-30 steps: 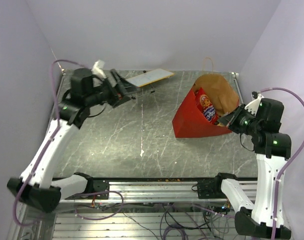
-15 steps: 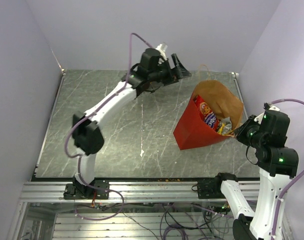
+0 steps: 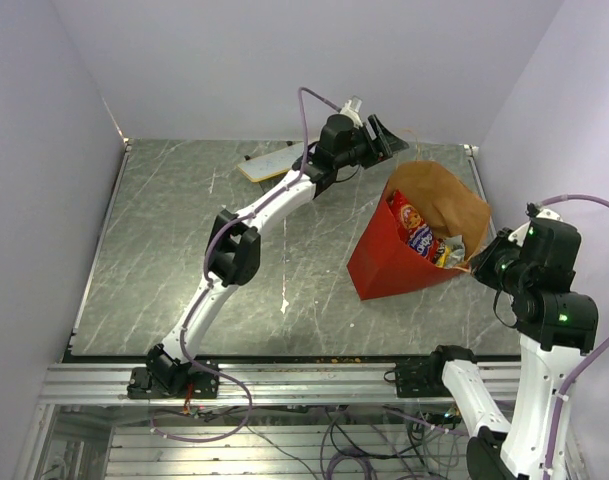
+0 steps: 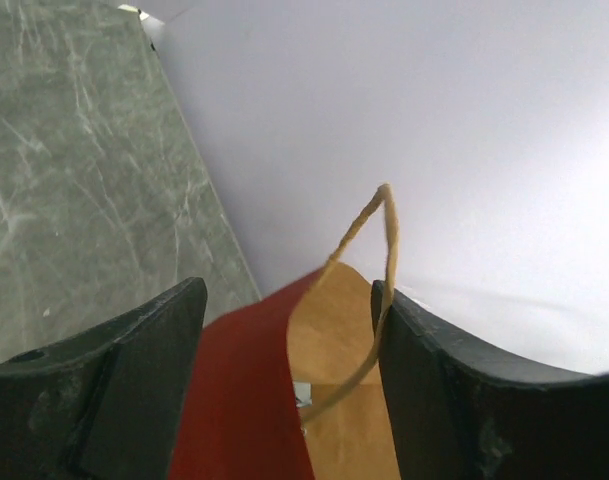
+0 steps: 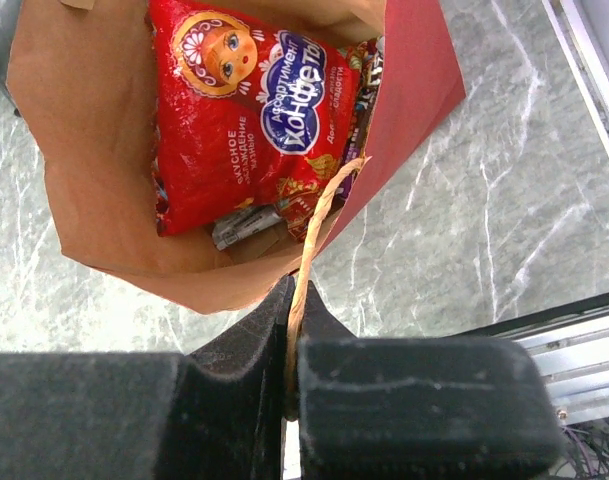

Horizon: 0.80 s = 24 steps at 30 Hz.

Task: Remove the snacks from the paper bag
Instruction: Move the paper bag to the center of the board.

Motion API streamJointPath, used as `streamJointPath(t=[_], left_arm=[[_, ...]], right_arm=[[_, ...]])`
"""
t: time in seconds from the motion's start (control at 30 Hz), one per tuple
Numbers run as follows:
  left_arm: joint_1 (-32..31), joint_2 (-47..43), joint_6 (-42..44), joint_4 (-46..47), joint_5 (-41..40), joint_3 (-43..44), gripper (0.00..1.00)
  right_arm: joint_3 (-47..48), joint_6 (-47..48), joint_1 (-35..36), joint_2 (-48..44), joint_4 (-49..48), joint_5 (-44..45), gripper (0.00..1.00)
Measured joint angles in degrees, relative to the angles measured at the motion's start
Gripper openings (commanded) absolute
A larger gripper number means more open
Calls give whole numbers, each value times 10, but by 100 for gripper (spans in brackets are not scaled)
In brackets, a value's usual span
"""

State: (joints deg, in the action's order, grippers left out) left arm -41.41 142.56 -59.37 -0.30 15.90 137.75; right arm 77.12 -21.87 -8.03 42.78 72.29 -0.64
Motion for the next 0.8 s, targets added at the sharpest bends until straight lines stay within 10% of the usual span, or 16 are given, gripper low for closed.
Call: streamJointPath(t=[0.43,0.8], left_arm=[[-2,30,-50,103,-13,18,57],[2,26,-30,103,-12,30,7]], right_arm=[[8,27,0,29,-14,-26,3],[22,42,0,31,-13,-47,4]])
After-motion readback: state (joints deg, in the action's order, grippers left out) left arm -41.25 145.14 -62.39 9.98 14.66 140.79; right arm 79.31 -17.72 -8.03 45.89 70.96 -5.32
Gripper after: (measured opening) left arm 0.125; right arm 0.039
